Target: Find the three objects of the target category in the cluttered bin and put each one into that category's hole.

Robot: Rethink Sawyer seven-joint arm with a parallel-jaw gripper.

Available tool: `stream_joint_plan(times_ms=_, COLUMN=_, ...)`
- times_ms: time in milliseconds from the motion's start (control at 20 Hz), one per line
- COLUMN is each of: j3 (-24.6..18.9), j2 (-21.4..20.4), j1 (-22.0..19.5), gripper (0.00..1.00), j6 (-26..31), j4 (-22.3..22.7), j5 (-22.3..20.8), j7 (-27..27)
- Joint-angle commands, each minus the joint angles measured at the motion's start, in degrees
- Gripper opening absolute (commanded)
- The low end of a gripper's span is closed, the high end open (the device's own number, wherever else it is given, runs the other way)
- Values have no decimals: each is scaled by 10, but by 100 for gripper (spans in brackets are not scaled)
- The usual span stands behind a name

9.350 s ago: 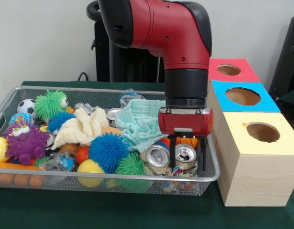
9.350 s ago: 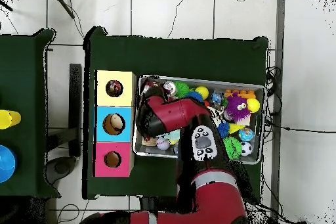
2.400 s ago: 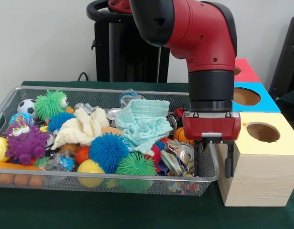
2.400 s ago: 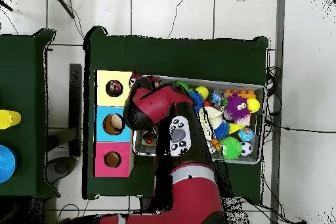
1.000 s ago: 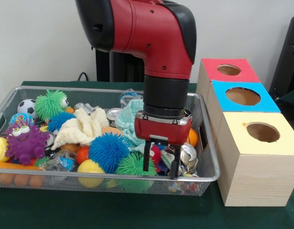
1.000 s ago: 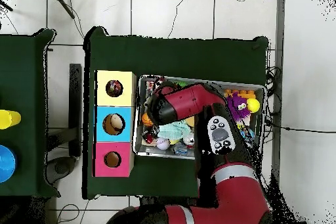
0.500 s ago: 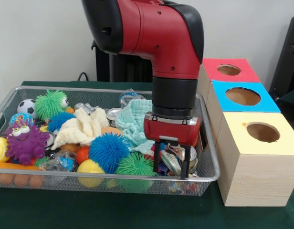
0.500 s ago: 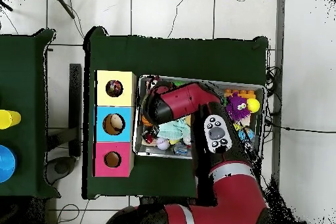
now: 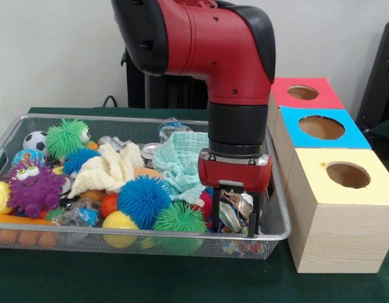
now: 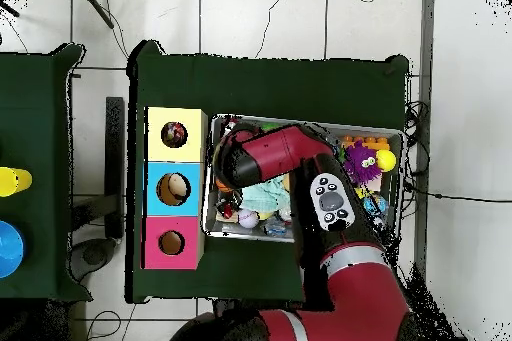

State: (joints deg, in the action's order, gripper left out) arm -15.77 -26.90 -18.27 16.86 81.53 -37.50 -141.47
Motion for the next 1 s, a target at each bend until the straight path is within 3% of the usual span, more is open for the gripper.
stream_joint_plan(times_ms=50, j3=-78, j2=23, j1=-29, gripper=100, j6=81, j4=60, j5=14, j7=110)
stream_joint_plan(times_ms=550, j3=-116, j2=40, j1=-54, gripper=100, j6=114, j4=67, j5=15, j7=136)
stream_joint_plan(times_ms=1000, j3=-168, j2=67, j1=-85, gripper=100, j6=154, j4=63, j5=6, j7=192)
